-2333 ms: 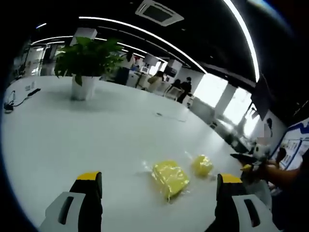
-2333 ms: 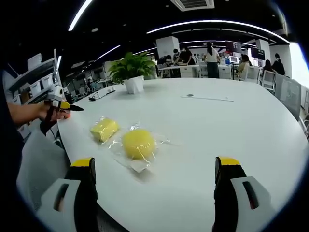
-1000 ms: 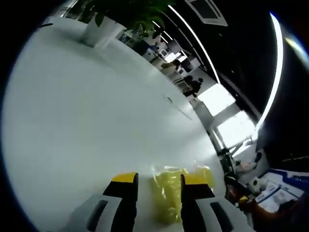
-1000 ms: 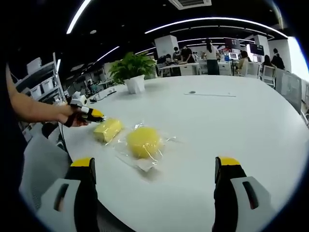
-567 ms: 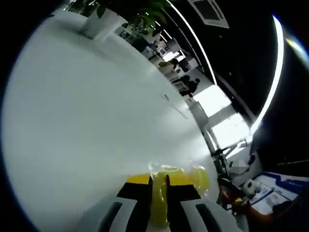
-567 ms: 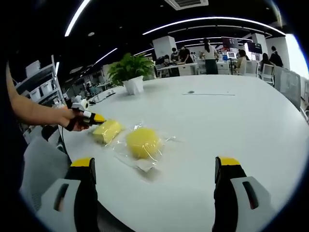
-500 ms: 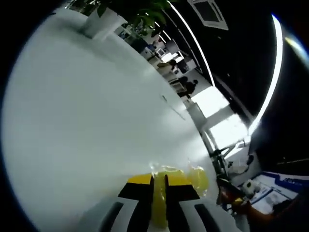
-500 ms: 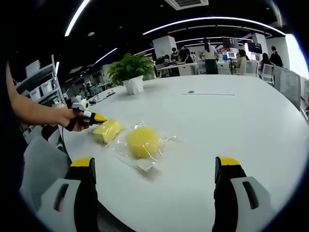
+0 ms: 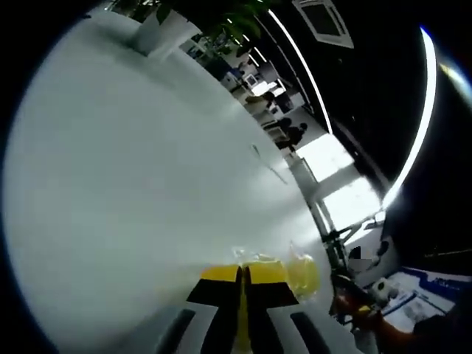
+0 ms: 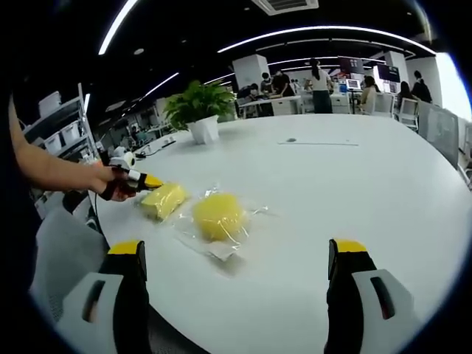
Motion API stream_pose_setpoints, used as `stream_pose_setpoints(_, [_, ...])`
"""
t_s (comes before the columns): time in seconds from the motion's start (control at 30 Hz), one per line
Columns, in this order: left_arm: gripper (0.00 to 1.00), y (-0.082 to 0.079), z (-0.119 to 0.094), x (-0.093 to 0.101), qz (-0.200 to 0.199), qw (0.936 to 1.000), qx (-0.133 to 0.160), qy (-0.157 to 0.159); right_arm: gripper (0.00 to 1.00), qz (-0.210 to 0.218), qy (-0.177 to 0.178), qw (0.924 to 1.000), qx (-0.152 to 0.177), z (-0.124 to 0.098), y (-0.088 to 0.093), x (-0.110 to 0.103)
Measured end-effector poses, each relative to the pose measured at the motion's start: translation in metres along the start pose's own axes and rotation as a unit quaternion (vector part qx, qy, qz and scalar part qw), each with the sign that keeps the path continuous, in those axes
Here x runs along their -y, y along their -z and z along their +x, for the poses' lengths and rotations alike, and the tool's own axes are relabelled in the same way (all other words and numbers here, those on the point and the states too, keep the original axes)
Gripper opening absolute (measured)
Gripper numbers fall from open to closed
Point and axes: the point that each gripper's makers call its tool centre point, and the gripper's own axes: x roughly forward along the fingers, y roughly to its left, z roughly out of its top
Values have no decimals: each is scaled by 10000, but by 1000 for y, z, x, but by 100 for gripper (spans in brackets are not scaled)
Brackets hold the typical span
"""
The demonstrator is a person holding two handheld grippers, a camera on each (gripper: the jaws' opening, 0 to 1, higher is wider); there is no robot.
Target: Compare the silicone blocks by pressing each to a similar depth, holding the contact briefly, and releasing to observe deformation and rebound differences across the visible hardness samples.
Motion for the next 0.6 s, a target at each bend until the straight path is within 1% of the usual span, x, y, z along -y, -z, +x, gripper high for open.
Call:
stream_pose_setpoints(0.07, [0, -1, -1, 2, 76, 10000, 19, 0, 96, 9, 8, 10000, 4, -1, 0, 0])
stream_pose_setpoints(0.1, [0, -2, -1, 2, 48, 10000, 41, 14, 96, 14, 11, 10000, 11, -1, 0, 0])
stream_pose_setpoints(0.17, [0, -4, 1, 8, -83, 9997, 104, 183, 96, 16, 17, 10000, 1, -2, 2, 0])
stream_pose_setpoints(0.3, [0, -5, 1, 18, 31, 9997, 134, 224, 96, 1, 9, 10000, -11, -2, 2, -1])
stream_pose_setpoints(0.47, [0, -13, -2, 35, 201, 9981, 295, 509, 96, -9, 9, 10000, 23, -2, -1, -2])
stream_pose_setpoints(0.53, [0, -15, -3, 39, 274, 9976, 308, 557, 96, -22, -4, 10000, 23, -1, -1, -3])
stream_pose_setpoints(0.6, [0, -20, -5, 45, 353, 9967, 372, 629, 96, -26, -14, 10000, 27, -1, -2, -4])
